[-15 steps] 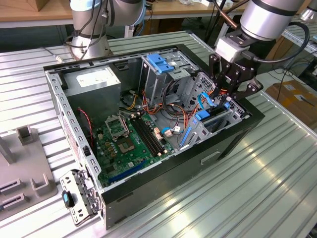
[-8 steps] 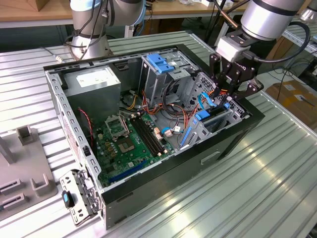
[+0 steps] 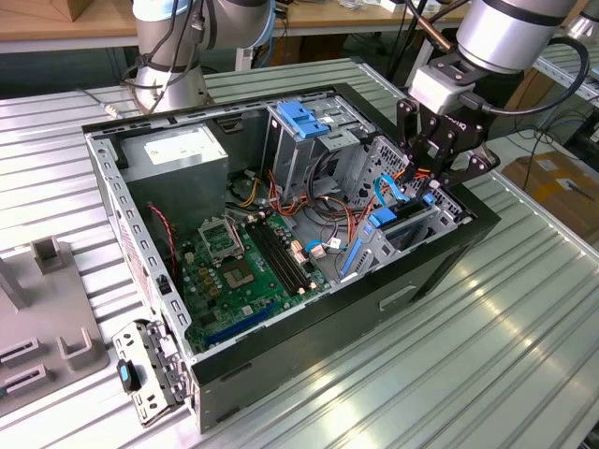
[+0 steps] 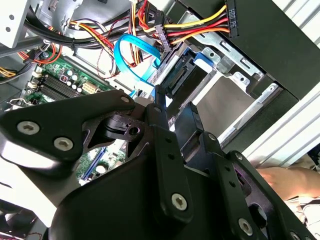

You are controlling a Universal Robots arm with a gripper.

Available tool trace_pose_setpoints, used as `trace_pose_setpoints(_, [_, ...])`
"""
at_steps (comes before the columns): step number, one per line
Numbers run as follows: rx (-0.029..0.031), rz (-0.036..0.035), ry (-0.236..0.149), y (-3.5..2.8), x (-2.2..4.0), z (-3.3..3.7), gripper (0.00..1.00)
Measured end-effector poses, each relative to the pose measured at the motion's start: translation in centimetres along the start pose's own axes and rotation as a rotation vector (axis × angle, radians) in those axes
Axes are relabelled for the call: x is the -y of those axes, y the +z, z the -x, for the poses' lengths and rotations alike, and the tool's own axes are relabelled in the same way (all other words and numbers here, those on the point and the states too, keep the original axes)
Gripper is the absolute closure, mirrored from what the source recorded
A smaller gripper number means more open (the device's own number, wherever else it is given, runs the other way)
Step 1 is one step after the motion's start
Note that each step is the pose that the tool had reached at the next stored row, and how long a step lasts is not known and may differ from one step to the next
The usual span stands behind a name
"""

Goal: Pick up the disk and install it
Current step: 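Insert the second disk wire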

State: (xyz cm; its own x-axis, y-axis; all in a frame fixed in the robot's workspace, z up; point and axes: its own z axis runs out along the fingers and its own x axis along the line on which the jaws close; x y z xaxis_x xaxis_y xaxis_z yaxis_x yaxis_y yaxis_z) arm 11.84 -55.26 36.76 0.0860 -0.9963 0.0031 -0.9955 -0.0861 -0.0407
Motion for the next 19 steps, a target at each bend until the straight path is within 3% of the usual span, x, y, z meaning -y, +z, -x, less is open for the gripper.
trace_pose_setpoints(19, [-0.0004, 0.0001, 0.0, -0.71, 0.03, 0.0, 0.64])
